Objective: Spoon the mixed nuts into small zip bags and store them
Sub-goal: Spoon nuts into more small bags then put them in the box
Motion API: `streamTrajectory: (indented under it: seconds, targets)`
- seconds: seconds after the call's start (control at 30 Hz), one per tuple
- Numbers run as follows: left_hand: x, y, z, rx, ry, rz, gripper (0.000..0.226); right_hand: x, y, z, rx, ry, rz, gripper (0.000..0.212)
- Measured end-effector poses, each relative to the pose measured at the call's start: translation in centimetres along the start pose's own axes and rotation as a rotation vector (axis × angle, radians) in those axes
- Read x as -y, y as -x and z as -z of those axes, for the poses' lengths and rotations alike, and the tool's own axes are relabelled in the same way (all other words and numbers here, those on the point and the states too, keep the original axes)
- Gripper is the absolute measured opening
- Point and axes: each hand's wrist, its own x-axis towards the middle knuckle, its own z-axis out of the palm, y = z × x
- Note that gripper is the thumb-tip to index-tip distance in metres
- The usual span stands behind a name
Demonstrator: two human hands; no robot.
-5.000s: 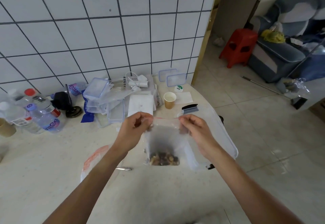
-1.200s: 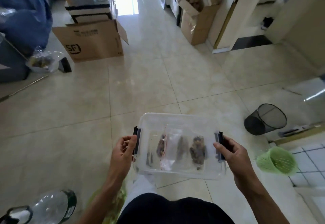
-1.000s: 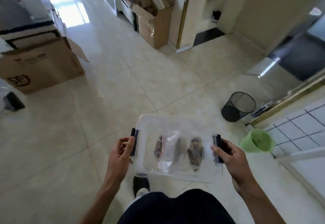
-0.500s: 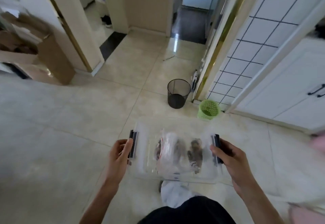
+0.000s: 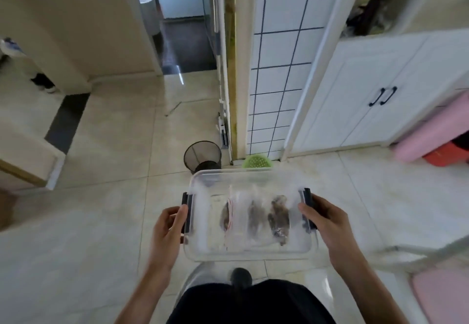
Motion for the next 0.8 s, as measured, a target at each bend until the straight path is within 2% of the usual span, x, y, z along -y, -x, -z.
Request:
streamTrajectory:
  seconds: [0.13,0.4,0.53,0.67,0.8]
  targets:
    - [-3.5,-6.2,-5.2,0.153,-0.063,-0.024,0.040,0.9,-3.1,1.7,-0.140,-0.050,-0.012,0.016]
    - [-9.7,-19.2,-17.7,0.476,-0.140,-0.066,0.046,2.6,-10.0,4.0,-0.471,-0.203,-0.070,0.019]
    - [-13.4,-24.6,-24.7,0.650,-0.169,-0.077,0.040,4.5,-12.6,4.9,-0.614,-0.234,-0.067,0.019]
    - [-17.0,-28.3,-32.7,0.837,-0.243,-0.149,0.023,5.9,-14.4,6.2,-0.761,-0.250,-0.068,0.022]
    - [-19.4,-28.6,-40.9,1.025,-0.301,-0.165,0.042,6.3,-14.8,8.3,-0.946,-0.317,-0.095,0.024]
